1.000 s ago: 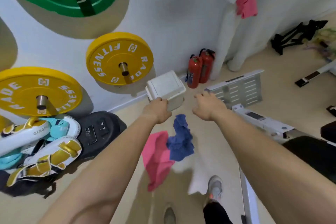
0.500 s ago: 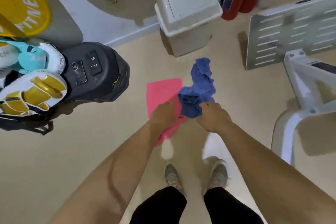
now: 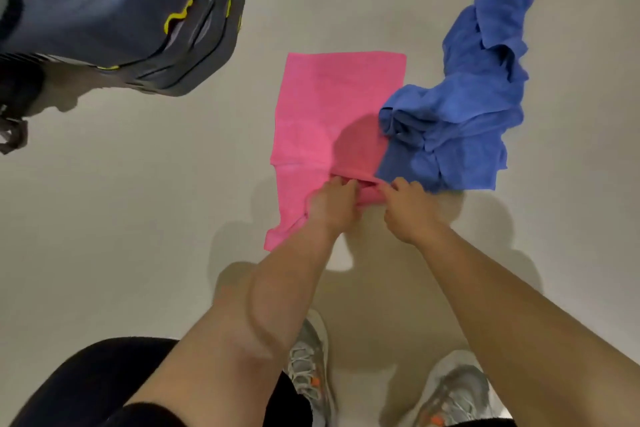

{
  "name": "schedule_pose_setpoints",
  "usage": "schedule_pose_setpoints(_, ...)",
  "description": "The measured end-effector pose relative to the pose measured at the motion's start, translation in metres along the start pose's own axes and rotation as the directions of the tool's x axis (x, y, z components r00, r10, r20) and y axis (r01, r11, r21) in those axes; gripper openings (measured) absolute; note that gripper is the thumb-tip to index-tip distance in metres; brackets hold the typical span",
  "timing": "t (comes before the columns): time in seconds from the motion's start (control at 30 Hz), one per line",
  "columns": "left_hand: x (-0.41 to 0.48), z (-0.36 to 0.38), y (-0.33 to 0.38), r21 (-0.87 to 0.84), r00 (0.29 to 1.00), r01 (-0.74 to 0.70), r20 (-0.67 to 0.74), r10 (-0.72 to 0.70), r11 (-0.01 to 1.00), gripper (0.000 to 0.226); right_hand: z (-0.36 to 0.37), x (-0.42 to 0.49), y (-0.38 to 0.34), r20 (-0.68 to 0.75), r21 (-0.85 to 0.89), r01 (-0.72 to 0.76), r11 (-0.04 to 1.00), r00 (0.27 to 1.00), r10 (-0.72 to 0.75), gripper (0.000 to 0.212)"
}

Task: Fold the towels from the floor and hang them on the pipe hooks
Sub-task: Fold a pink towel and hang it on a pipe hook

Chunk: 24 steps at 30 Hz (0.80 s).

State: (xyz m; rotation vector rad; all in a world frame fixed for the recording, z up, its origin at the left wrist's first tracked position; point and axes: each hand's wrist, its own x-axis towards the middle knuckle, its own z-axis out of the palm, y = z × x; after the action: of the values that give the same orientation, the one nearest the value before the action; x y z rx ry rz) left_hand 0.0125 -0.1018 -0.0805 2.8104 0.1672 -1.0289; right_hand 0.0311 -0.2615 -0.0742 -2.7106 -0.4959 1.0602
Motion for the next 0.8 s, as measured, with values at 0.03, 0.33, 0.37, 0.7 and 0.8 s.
schedule_pose_setpoints(0.03, 0.007, 0.011, -0.002, 0.009, 1.000, -0.001, -0.004, 0.001, 1.000, 0.027, 0.012, 0.009, -0.001, -0.024, -0.029, 0.018, 0.999, 1.000, -0.018, 0.048)
schedule_pose_setpoints(0.33, 0.025, 0.044, -0.020, 0.010, 0.977, -0.054, -0.207, 0.055, 0.998, 0.010, 0.045, 0.039, -0.005, -0.136, -0.171, 0.055, 0.984, 0.988, -0.079, 0.025)
schedule_pose_setpoints(0.37, 0.018, 0.035, -0.021, -0.014, 0.980, -0.059, -0.191, 0.055, 0.998, 0.014, 0.039, 0.036, -0.006, -0.128, -0.151, 0.060, 0.987, 0.989, -0.080, 0.024)
schedule_pose_setpoints(0.7, -0.154, -0.156, -0.011, -0.206, 0.999, -0.042, -0.038, 0.035, 0.978, 0.018, -0.136, -0.119, -0.066, -0.060, -0.012, 0.166, 0.986, 0.984, -0.166, 0.020)
schedule_pose_setpoints(0.8, -0.222, -0.237, -0.002, -0.272, 0.997, -0.056, -0.069, 0.039, 0.961, 0.016, -0.219, -0.188, -0.101, -0.032, 0.066, 0.125, 0.990, 0.992, -0.124, 0.023)
